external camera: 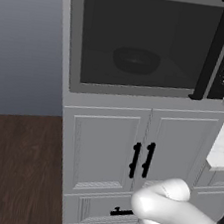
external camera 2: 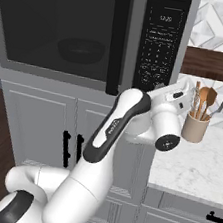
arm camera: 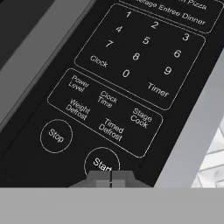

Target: Open the microwave, place the bowl with waffle inside the microwave, then close the microwave door and turn it on.

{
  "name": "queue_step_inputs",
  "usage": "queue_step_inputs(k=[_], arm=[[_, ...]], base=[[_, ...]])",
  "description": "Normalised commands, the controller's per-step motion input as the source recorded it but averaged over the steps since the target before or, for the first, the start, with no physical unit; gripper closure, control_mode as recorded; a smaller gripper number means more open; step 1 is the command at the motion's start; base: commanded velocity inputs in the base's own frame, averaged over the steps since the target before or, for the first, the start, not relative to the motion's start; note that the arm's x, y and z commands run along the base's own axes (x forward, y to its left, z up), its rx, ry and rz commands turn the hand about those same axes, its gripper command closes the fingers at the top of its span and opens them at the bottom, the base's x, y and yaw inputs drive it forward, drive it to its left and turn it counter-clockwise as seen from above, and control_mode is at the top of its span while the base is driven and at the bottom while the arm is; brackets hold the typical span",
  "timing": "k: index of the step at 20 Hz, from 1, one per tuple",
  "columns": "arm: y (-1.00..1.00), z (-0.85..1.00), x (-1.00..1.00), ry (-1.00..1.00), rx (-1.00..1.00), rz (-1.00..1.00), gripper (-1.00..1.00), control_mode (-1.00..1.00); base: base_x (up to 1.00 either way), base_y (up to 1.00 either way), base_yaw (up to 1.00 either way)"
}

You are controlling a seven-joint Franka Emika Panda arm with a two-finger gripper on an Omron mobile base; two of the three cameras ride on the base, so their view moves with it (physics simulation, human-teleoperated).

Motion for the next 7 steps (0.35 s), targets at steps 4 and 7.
queue_step_inputs(k=[4, 7], arm=[[0.0, 0.38, -0.07, -0.14, 0.0, 0.0, 1.0, -1.0], [0.0, 0.32, 0.0, -0.11, -0.01, 0.0, 1.0, -1.0]], base=[[0.0, 0.0, 0.0], [0.0, 0.0, 0.0]])
